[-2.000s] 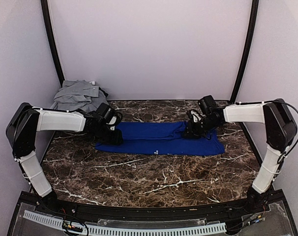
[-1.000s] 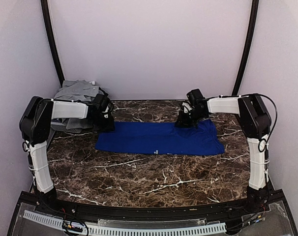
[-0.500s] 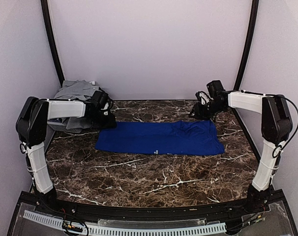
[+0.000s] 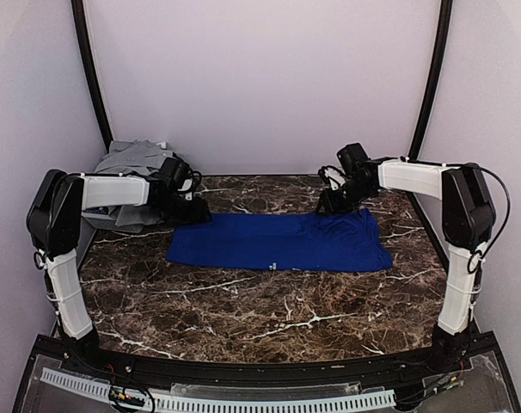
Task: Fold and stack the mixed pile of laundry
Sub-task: Adjust the rectangle-folded T-shirt at the center of the board.
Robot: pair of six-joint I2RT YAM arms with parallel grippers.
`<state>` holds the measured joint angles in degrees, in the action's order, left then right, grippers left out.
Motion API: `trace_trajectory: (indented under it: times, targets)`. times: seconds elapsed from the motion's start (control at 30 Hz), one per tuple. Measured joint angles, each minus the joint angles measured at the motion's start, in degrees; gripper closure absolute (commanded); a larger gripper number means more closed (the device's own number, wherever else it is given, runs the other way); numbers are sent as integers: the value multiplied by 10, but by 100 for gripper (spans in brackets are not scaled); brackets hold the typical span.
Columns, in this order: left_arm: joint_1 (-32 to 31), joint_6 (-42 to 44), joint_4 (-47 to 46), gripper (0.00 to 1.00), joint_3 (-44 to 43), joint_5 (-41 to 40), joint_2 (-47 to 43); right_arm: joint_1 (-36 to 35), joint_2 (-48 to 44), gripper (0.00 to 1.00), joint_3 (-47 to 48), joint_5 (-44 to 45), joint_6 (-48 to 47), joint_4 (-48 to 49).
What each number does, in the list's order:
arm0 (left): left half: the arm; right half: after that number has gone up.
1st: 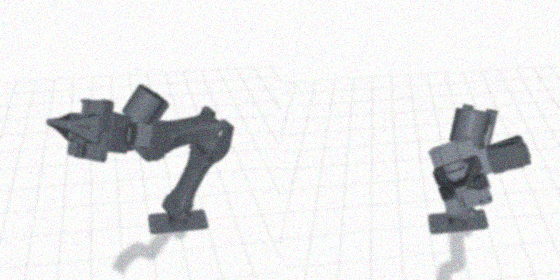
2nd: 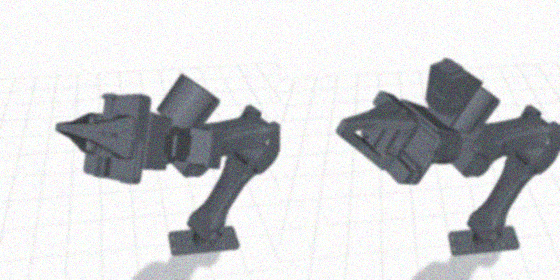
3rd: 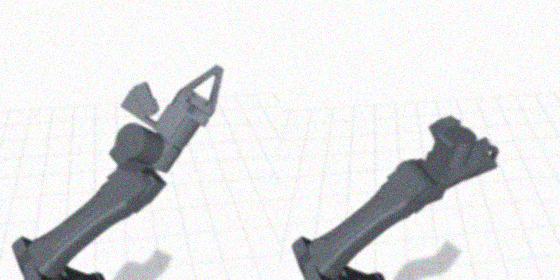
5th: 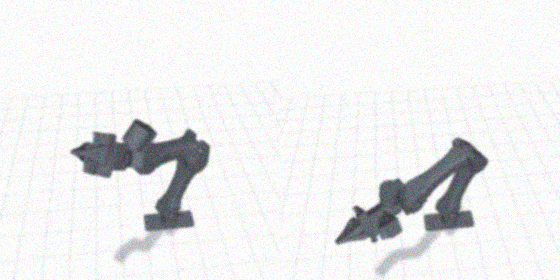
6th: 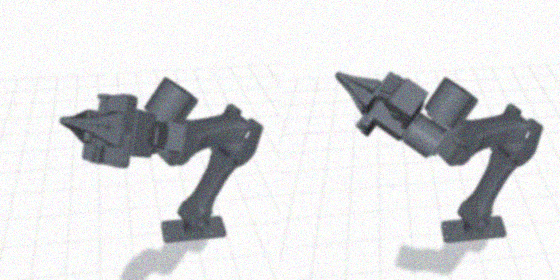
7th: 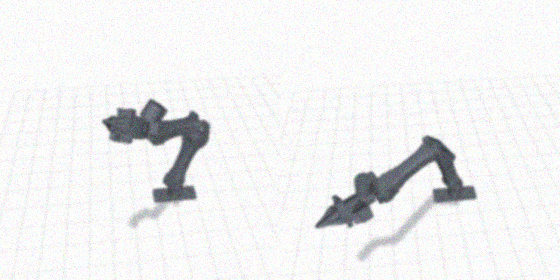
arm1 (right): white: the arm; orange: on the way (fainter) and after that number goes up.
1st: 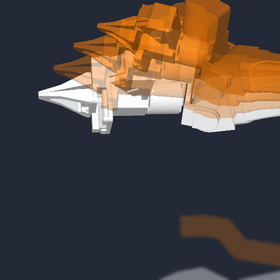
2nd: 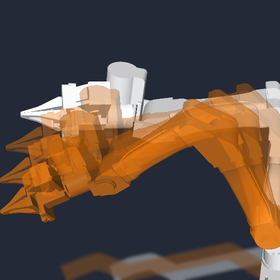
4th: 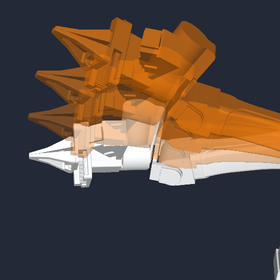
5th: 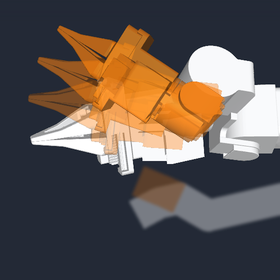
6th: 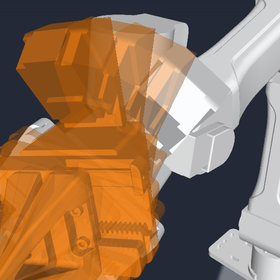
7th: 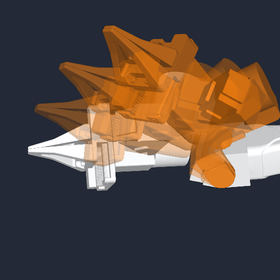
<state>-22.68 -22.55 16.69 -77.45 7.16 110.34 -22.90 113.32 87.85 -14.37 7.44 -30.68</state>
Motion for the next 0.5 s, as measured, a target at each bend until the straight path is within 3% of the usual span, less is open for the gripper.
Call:
trace_trajectory:
  times: [0.23, 0.4, 0.5]
  targets:
    - [-17, 9, -21, 32, -37, 59, 9, 0, 26, 60, 19, 29, -45, -22]
    - [-43, 10, -41, 32, -156, 97, 68, 0, 37, 65, 23, 40, -70, -26]
    - [-61, 6, -58, 33, -225, 118, 120, 0, 44, 74, 30, 39, -80, -28]
